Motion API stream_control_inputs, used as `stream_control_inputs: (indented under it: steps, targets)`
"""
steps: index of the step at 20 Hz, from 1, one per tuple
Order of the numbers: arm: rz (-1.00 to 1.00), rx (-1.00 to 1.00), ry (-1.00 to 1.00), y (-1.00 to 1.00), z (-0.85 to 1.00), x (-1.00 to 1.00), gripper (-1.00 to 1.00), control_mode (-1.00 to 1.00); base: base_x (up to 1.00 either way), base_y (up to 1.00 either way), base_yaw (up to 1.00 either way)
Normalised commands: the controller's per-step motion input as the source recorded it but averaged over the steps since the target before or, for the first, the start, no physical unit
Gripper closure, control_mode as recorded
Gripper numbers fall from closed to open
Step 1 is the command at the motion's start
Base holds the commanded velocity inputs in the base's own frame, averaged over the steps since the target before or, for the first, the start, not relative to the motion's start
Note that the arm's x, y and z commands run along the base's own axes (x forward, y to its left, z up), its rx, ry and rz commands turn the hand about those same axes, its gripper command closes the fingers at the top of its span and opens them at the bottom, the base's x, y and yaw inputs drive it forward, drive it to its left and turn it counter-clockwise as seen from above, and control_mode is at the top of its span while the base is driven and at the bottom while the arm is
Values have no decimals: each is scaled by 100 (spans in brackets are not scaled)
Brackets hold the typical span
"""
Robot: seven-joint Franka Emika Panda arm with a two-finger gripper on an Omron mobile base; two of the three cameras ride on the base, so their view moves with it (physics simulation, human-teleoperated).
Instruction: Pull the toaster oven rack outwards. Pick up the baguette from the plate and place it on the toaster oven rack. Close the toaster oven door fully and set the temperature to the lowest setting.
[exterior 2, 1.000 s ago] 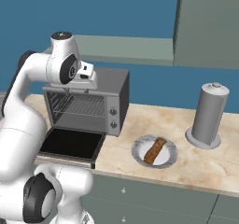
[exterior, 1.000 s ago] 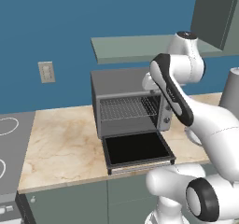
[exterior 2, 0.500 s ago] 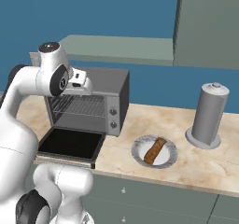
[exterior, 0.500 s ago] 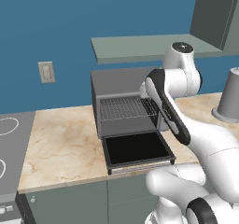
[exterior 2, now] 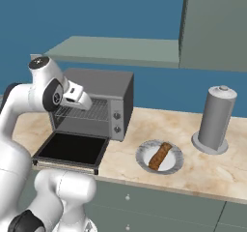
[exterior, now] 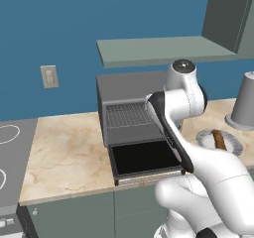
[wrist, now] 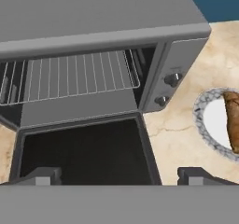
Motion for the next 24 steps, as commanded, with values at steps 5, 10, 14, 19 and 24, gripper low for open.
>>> stream_control_inputs:
  steps: [5,10,14,19,24]
  targets:
    - [-7,-8,-5,7,-24,0,-100,-100,0,0,0]
    - [0,-18,-11,2,-37,3,-100,-100,0,0,0]
    - [0,-12,-8,0,-29,9,-100,-100,0,0,0]
    - [0,-1,-7,0,-21,21,-100,-100,0,0,0]
    - [0,0,-2,1,-20,36,-100,-100,0,0,0]
